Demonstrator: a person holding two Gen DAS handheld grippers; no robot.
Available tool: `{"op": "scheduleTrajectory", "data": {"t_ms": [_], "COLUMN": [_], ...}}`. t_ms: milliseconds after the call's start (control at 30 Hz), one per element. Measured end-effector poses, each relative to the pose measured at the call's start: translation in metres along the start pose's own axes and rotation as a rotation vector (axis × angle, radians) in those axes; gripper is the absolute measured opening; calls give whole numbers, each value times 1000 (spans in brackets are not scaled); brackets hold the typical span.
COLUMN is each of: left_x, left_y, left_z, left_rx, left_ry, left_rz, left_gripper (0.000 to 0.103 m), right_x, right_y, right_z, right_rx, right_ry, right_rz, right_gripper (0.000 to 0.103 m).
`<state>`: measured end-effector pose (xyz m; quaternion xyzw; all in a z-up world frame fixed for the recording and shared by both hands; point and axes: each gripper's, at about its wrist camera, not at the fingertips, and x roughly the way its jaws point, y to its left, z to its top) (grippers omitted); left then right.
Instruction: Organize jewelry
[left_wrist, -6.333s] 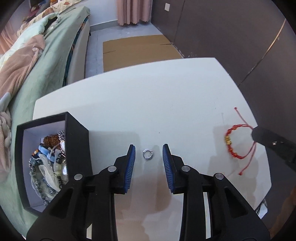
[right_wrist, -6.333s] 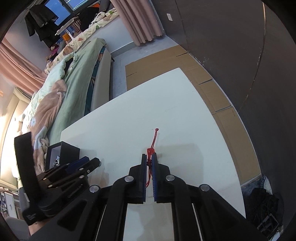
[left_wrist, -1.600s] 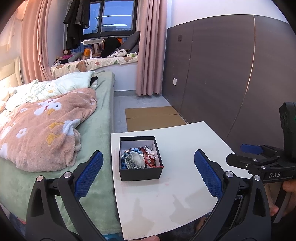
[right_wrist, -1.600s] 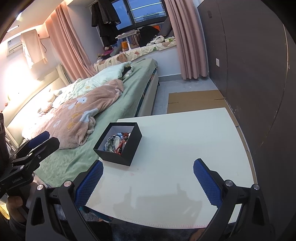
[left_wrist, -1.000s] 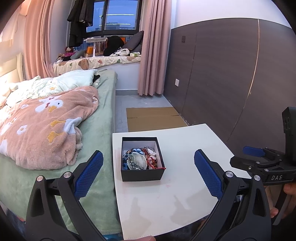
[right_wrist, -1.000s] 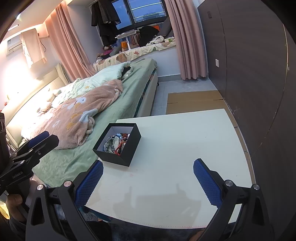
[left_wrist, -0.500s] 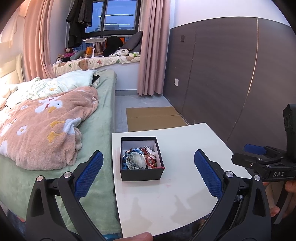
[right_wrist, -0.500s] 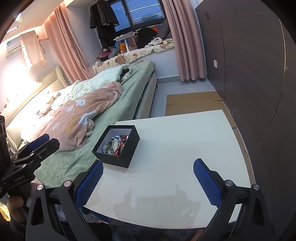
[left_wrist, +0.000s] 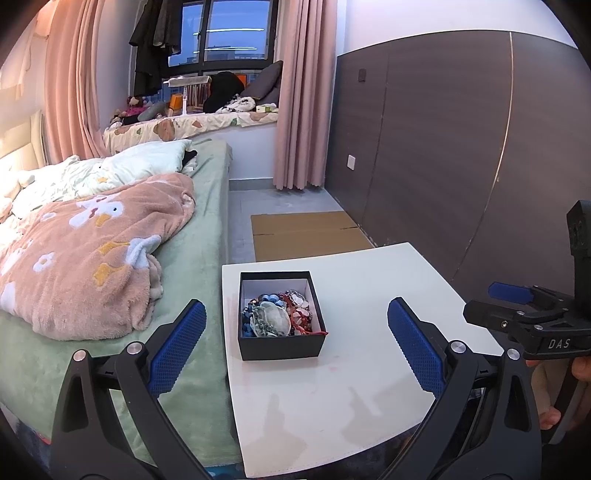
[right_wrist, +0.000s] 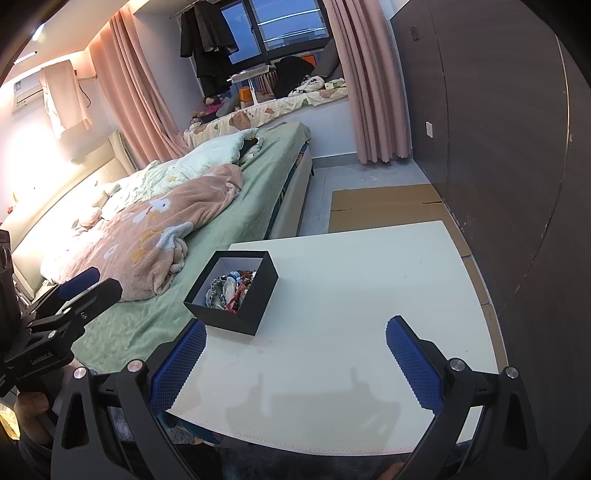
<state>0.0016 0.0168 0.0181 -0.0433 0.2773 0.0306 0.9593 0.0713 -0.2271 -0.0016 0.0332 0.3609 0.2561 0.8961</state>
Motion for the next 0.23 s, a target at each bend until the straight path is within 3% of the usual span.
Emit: {"op": "scheduleTrajectory", "data": {"t_ms": [233], "left_x": [1], "left_y": [8], "left_z": [4], "left_rx": [-4], "left_ry": [-24], "left_rz": [20], "left_gripper": [98], "right_x": [1], "right_y": [2], "right_z": [5], "right_rx": [11], "right_ry": [-4], "right_rz": [4], "right_gripper": [96]}}
